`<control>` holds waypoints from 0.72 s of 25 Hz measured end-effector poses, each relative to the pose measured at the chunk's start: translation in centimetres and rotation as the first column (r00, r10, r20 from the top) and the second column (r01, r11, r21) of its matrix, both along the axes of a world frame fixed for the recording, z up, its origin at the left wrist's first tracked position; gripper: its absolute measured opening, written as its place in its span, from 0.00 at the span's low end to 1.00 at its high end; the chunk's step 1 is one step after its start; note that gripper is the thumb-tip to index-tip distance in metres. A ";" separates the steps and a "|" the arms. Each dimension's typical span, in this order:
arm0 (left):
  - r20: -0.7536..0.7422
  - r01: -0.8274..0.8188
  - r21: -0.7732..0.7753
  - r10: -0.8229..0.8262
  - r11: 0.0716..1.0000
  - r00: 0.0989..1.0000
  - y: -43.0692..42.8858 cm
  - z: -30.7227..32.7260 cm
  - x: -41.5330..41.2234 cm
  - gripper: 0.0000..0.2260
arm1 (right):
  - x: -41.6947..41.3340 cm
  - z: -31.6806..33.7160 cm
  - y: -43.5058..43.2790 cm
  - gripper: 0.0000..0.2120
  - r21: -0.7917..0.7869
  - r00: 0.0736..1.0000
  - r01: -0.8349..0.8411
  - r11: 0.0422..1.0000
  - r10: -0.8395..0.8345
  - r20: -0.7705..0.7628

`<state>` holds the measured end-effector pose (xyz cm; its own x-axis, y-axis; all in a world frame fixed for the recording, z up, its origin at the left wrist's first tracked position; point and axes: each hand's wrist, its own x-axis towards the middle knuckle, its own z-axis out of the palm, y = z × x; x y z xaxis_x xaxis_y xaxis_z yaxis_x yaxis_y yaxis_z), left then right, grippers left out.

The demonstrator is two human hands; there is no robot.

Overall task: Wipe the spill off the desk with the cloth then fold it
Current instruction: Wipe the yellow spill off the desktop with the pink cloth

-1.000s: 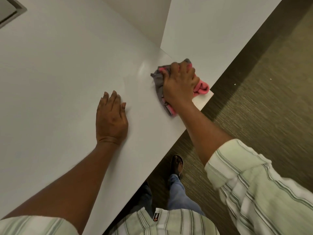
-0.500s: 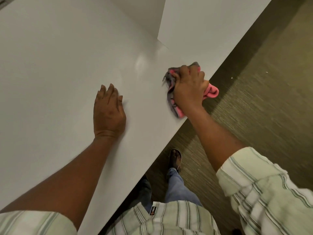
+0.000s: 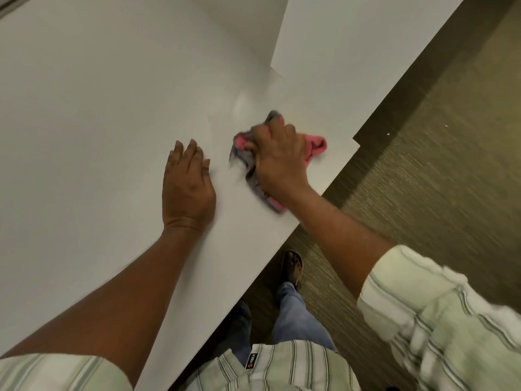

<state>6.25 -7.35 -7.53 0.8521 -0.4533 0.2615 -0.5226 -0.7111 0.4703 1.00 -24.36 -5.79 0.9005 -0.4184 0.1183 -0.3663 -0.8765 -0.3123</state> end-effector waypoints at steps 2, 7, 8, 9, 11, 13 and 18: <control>-0.021 -0.002 -0.007 0.002 1.000 1.000 0.3 0.1 0.0 0.19 | -2.0 -0.4 -0.3 0.07 -0.011 0.999 -0.039 0.999 0.039 0.011; 0.034 0.006 0.040 -0.007 0.999 0.999 0.0 -0.1 0.1 0.18 | 2.1 -0.2 -5.1 0.06 -0.054 0.969 0.243 0.968 -0.241 0.052; 0.034 0.016 0.046 -0.017 0.999 0.999 0.0 -0.1 0.1 0.18 | 4.2 0.0 -5.9 0.07 -0.073 0.966 0.260 0.963 -0.258 0.036; 0.021 0.022 0.054 -0.023 0.998 0.999 0.1 0.0 0.2 0.18 | 6.2 0.1 -6.3 0.09 -0.091 0.969 0.247 0.965 -0.246 0.023; 0.019 0.020 0.059 -0.022 0.998 1.000 0.2 -0.1 0.1 0.17 | 9.8 0.2 -6.0 0.10 -0.129 0.986 0.168 0.977 -0.167 0.022; 0.007 -0.012 0.038 0.011 0.999 1.000 0.1 0.0 0.1 0.16 | 12.0 0.1 -5.0 0.10 -0.125 0.998 0.065 0.990 -0.065 0.001; -0.099 -0.073 -0.072 0.066 0.995 0.993 -0.1 0.7 -0.3 0.19 | 8.4 0.2 -1.7 0.13 -0.078 0.977 -0.210 0.975 0.212 0.025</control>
<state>6.00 -7.49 -6.87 0.9039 -0.3741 0.2074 -0.4225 -0.7050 0.5697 9.42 -26.01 -5.64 0.9627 -0.2083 0.1725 -0.1612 -0.9541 -0.2522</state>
